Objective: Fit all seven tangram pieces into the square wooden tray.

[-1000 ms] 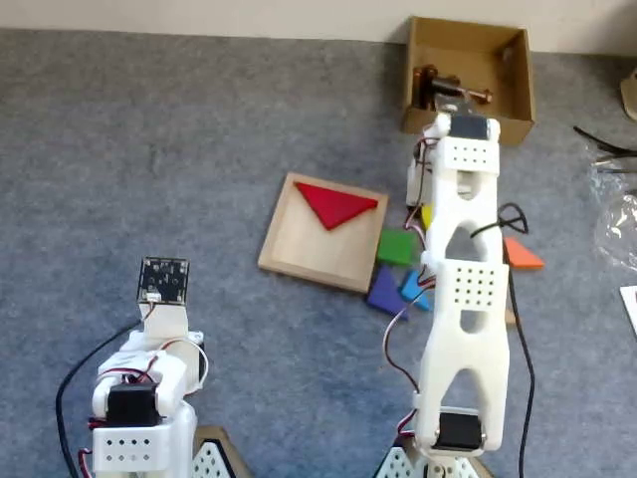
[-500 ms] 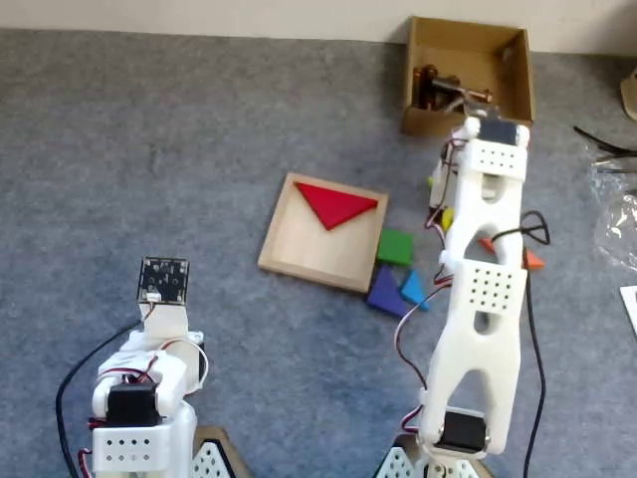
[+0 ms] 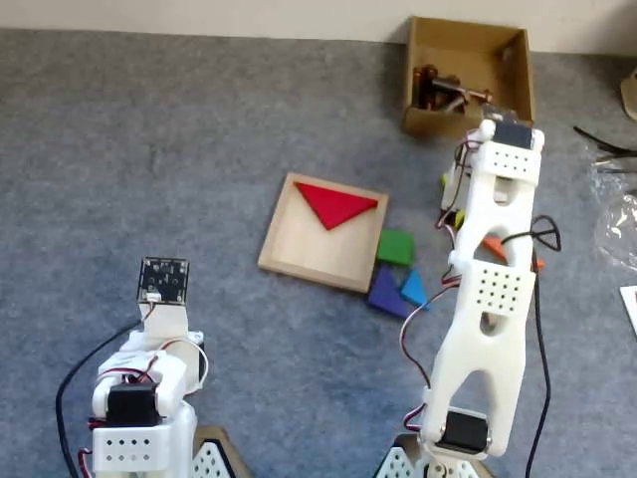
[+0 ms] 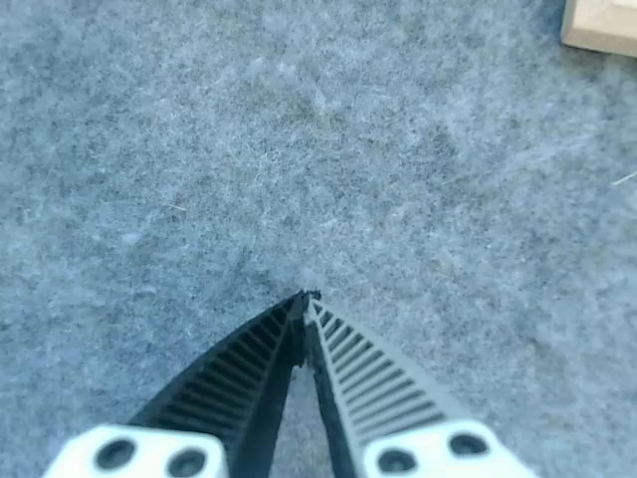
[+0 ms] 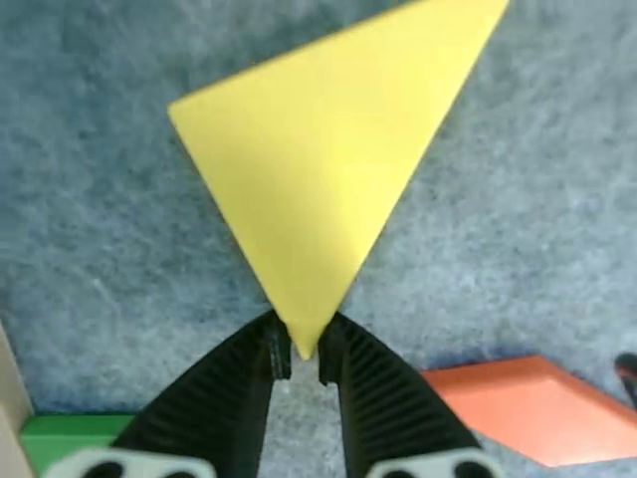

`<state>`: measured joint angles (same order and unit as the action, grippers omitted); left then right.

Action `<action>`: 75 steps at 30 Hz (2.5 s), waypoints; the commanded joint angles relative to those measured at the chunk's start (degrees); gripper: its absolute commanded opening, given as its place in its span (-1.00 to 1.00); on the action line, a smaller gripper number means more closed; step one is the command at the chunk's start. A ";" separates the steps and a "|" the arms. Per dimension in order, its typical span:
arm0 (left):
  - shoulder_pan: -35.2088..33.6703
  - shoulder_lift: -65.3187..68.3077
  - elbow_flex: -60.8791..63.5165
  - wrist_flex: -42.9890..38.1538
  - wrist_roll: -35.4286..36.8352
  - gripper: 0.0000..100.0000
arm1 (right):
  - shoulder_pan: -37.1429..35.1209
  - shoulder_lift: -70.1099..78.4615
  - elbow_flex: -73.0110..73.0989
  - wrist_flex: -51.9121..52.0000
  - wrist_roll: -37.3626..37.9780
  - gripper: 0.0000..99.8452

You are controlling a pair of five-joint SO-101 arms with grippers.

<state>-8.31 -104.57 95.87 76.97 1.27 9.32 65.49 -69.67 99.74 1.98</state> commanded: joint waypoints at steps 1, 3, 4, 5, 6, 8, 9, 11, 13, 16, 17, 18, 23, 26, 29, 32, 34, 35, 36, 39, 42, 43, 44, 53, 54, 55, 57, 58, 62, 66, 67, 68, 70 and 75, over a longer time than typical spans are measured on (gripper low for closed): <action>-0.75 -0.31 1.27 0.26 -0.35 -0.99 | 1.45 -0.66 -1.27 1.10 0.53 -0.95; -0.75 -0.31 1.27 0.26 -0.35 -0.99 | 1.45 -0.66 -1.27 1.10 0.53 -1.00; -0.75 -0.31 1.27 0.26 -0.35 -0.99 | 1.45 -0.66 -1.27 1.10 0.53 -0.99; -0.75 -0.31 1.27 0.26 -0.35 -0.99 | 1.45 -0.66 -1.27 1.10 0.53 -0.99; -0.75 -0.31 1.27 0.26 -0.35 -0.99 | 1.45 -0.66 -1.27 1.10 0.53 -0.99; -0.75 -0.31 1.27 0.26 -0.35 -0.99 | 1.54 -1.19 -1.27 1.10 0.53 -0.99; -0.75 -0.31 1.27 0.26 -0.35 -0.99 | 1.54 -1.27 -1.27 1.19 0.53 -0.99; -0.75 -0.31 1.27 0.26 -0.35 -0.99 | 1.54 -1.27 -1.27 1.19 0.53 -0.99; -0.75 -0.31 1.27 0.26 -0.35 -0.99 | 1.54 -1.27 -1.27 1.27 0.53 -0.99; -0.75 -0.31 1.27 0.26 -0.35 -0.99 | 1.80 -1.36 -1.27 1.27 0.53 -0.99; -0.75 -0.31 1.27 0.26 -0.35 -0.99 | 1.80 -1.36 -1.27 1.27 0.53 -0.99; -0.75 -0.31 1.27 0.26 -0.35 -0.99 | 1.80 -1.36 -1.27 1.27 0.53 -0.99; -0.75 -0.31 1.27 0.26 -0.26 -0.99 | 1.36 -1.36 -1.71 1.27 0.62 -0.99; -0.75 -0.31 1.27 0.26 -0.26 -0.99 | 1.01 -1.45 -1.80 1.27 0.62 -0.99; -0.75 -0.31 1.27 0.26 -0.26 -0.98 | 0.40 -3.03 -1.54 1.27 0.62 -0.99; -0.75 -0.31 1.27 0.26 -0.26 -0.98 | -1.01 -7.60 -0.92 1.27 0.62 -0.99; -0.75 -0.31 1.27 0.26 -0.26 -0.98 | -1.80 -11.65 3.03 1.36 0.62 -0.99; -0.75 -0.31 1.27 0.26 -0.26 -0.98 | -2.07 -13.85 5.85 1.36 0.62 -0.99; -0.75 -0.31 1.27 0.26 -0.26 -0.98 | -2.77 -16.48 8.84 1.36 0.62 -0.99; -0.75 -0.31 1.27 0.26 -0.26 -0.98 | -4.09 -24.92 20.70 1.27 0.62 -0.99; -0.75 -0.31 1.27 0.26 -0.26 -0.98 | -5.93 -33.98 32.04 1.27 0.62 -0.99; -0.75 -0.31 1.27 0.26 -0.26 -0.98 | -6.37 -36.79 35.21 1.19 1.32 -0.99; -0.75 -0.31 1.27 0.26 -0.26 -0.98 | -6.73 -39.52 38.29 1.19 2.90 -0.99; -0.75 -0.31 1.27 0.26 -0.26 -0.99 | -6.11 -53.32 47.43 1.10 9.23 -0.99; -0.75 -0.31 1.27 0.26 -0.26 -0.99 | -6.02 -53.49 47.43 1.01 9.23 -0.99; -0.75 -0.31 1.27 0.26 -0.18 -0.99 | -5.93 -53.67 47.34 0.04 9.23 -0.99; -0.75 -0.31 1.27 0.26 -0.18 -0.99 | -5.93 -53.67 47.34 -3.56 9.32 -0.99; -0.75 -0.31 1.27 0.35 -0.18 -0.99 | -5.85 -53.41 47.34 -6.29 9.32 -0.99; -0.75 -0.31 1.27 0.35 -0.18 -0.99 | -4.70 -53.41 47.78 -20.44 9.41 -0.99; -0.75 -0.31 1.27 0.35 -0.18 -0.99 | -4.70 -50.59 52.35 -34.95 9.41 -0.99; -0.75 -0.31 1.27 0.35 -0.18 -0.99 | -4.70 -49.27 53.49 -37.85 9.41 -0.99; -0.75 -0.31 1.27 0.35 -0.18 -0.99 | -4.70 -47.69 54.46 -40.75 9.41 -0.99; -0.75 -0.31 1.27 0.35 -0.18 -0.99 | -4.70 -44.09 54.99 -45.93 9.41 -0.99; -0.75 -0.31 1.27 0.26 -0.18 -0.99 | -3.38 -35.30 54.73 -56.75 9.41 -0.99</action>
<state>-8.31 -104.57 95.87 76.97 1.27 3.96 29.36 -13.93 50.07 10.59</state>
